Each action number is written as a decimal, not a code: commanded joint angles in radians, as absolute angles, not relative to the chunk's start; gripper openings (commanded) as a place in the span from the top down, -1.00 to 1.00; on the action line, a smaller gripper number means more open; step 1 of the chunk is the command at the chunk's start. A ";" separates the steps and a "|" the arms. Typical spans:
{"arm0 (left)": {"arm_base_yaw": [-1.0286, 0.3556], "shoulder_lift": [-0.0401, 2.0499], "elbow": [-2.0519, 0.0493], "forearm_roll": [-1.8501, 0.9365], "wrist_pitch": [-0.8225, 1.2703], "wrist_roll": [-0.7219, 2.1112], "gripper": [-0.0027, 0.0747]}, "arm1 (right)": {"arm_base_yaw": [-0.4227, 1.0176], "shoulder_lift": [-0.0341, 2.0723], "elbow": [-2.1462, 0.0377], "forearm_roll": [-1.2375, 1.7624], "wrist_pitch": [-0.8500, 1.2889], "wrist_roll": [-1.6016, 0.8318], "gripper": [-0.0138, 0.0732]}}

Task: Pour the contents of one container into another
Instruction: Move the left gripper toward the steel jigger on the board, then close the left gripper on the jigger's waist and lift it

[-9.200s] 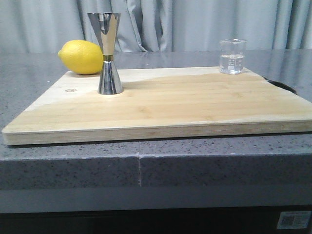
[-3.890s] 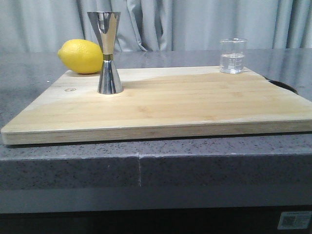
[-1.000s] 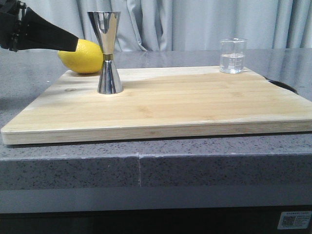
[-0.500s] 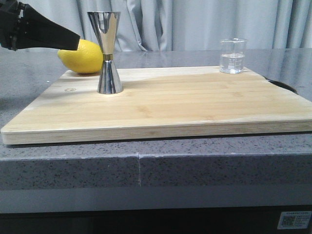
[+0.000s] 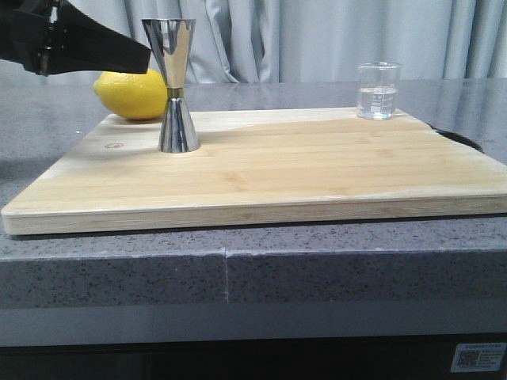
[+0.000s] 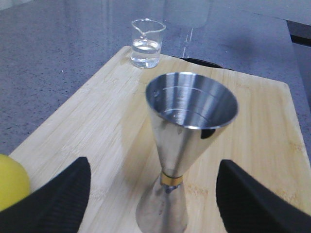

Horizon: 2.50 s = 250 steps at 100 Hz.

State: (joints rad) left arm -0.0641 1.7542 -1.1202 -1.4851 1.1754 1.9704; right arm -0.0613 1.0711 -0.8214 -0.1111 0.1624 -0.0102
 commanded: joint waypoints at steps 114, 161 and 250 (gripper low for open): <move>-0.183 1.823 -1.056 -1.769 1.270 2.158 -0.38 | -0.064 1.057 -0.848 -0.125 0.087 -0.016 -0.66; -0.188 1.824 -1.056 -1.781 1.270 2.160 -0.02 | -0.064 1.057 -0.848 -0.125 0.087 -0.016 -0.66; -0.188 1.824 -1.056 -1.781 1.270 2.160 0.86 | -0.064 1.057 -0.848 -0.125 0.085 -0.016 -0.66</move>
State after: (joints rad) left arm -0.1800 1.8643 -1.0393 -1.7253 1.1588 2.1597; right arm -0.0613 1.0711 -0.8214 -0.1127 0.1624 -0.0102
